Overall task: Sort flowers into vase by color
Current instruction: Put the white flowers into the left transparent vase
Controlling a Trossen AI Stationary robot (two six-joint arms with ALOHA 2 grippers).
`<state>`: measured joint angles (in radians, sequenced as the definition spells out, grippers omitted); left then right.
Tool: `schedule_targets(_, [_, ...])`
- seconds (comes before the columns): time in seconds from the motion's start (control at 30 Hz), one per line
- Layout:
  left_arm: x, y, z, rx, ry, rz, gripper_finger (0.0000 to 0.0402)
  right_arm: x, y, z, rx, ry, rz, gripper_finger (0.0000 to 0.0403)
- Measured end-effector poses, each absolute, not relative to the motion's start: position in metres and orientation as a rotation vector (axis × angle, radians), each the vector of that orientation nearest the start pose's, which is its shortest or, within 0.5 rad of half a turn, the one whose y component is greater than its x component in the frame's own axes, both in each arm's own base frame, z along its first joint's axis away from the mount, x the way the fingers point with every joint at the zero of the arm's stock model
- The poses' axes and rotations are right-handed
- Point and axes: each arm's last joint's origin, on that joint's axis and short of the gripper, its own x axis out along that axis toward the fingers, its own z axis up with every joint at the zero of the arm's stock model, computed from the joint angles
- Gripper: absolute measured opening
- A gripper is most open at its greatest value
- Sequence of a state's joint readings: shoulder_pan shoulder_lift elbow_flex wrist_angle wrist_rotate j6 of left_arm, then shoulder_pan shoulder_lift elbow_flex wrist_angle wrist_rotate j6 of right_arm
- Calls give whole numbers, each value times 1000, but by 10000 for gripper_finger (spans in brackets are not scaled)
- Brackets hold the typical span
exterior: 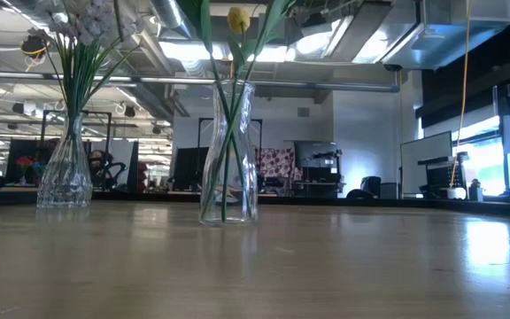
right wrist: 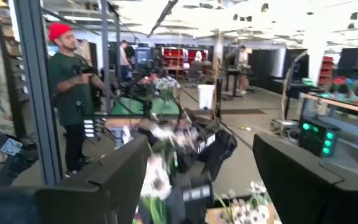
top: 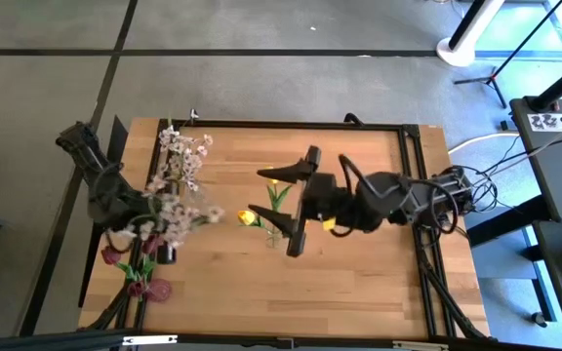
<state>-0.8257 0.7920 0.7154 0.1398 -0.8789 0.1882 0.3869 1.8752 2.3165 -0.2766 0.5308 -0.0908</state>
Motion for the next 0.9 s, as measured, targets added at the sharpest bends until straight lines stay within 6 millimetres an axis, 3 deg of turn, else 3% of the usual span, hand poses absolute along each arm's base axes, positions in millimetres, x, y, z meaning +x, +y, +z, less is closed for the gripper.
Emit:
schedule_targets(0.17, [105,-97,349,192,10,199,6,356,149,526,12,-110,-219,291])
schedule_targets(0.4, [85,-86,332,266,99,281,6,345,165,527,36,-108,-315,291])
schedule_targets(0.53, [85,-84,327,344,117,381,7,343,168,527,43,-106,-338,291])
schedule_targets(0.7, [89,-85,326,295,112,425,6,344,164,528,54,-114,-380,291])
schedule_targets(0.9, [107,-85,315,354,169,532,5,344,164,528,63,-123,-382,291])
